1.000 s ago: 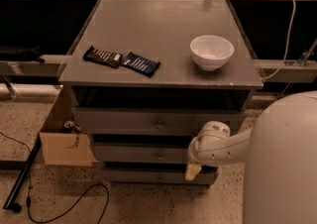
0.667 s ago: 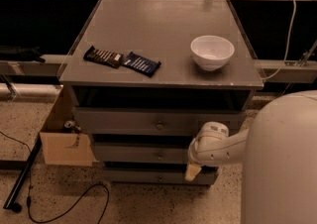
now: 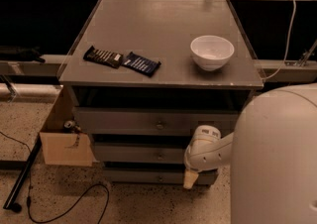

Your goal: Open middle drawer

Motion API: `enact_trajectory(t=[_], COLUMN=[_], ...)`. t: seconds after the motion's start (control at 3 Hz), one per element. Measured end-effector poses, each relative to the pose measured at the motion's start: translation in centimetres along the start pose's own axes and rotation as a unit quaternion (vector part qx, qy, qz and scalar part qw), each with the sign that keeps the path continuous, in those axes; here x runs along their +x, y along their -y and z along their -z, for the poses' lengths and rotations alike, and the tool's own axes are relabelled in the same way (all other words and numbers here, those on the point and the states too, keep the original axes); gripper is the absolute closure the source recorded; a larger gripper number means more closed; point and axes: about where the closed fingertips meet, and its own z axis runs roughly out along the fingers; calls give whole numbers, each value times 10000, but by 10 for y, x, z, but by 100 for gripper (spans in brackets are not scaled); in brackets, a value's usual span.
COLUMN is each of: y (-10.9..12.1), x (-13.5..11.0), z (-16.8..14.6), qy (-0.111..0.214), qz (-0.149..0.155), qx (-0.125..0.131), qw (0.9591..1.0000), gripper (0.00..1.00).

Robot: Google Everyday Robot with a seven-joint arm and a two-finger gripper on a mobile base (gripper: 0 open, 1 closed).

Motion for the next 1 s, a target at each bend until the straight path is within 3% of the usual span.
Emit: enact_trajectory(t=[0.67,1.0], y=[5,5], x=[-2,9], z=[-11,-50], qy=[-145,-309], qz=[55,-37], qx=[-25,-240], qw=[9999,9992], gripper=[0,0])
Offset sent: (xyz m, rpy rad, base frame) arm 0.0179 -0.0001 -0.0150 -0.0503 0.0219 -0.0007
